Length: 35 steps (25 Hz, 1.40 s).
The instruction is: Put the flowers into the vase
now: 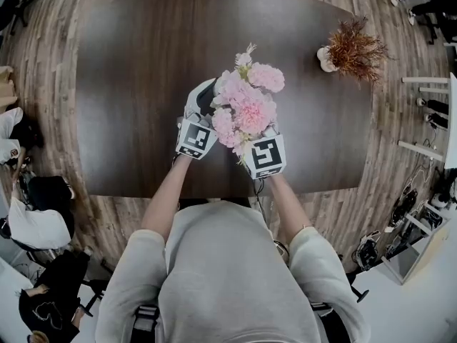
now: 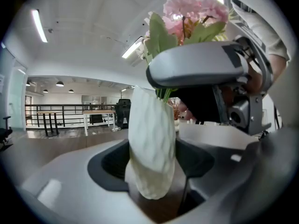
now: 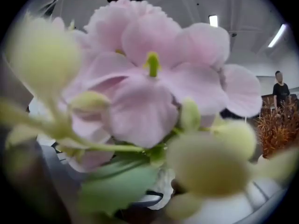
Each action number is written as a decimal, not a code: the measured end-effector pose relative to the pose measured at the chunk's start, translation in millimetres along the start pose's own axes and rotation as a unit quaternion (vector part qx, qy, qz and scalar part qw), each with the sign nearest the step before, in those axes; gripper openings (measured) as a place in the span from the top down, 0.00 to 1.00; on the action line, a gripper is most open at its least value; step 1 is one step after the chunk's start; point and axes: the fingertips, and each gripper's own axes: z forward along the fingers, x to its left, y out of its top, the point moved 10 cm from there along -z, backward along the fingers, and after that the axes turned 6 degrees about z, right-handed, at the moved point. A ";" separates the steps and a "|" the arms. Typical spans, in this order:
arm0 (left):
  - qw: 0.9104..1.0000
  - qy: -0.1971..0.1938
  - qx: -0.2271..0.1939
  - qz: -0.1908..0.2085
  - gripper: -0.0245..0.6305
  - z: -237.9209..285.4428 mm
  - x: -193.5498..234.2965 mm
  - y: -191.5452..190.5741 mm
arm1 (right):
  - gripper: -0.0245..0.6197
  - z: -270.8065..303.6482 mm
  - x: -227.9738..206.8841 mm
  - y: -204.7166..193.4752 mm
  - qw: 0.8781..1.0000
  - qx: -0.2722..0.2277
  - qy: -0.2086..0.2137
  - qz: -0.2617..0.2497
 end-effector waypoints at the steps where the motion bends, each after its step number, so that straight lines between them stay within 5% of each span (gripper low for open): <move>1: 1.000 0.000 0.000 -0.001 0.49 3.1 -0.7 0.7 | 0.46 -0.1 -2.2 -0.2 1.000 0.000 -0.004 -0.001; 6: 1.000 -0.001 0.001 -0.003 0.49 16.3 -4.7 8.3 | 0.33 -3.4 -19.8 -2.8 0.999 0.004 -0.041 0.019; 18: 1.000 -0.003 -0.006 -0.002 0.49 -6.6 2.9 -2.3 | 0.34 4.4 -13.6 -50.1 0.990 0.076 -0.037 0.111; 30: 1.000 -0.009 0.023 0.000 0.40 -32.3 -4.6 -24.2 | 0.36 -1.2 -14.8 -54.6 0.991 0.075 -0.035 0.109; 33: 0.999 0.018 0.034 -0.020 0.50 -54.7 -5.0 -35.2 | 0.39 -4.6 -15.8 -56.8 0.990 0.076 -0.038 0.110; 35: 0.998 0.037 0.042 -0.033 0.67 -66.7 -6.7 -41.6 | 0.41 -7.2 -17.9 -58.2 0.990 0.075 -0.042 0.110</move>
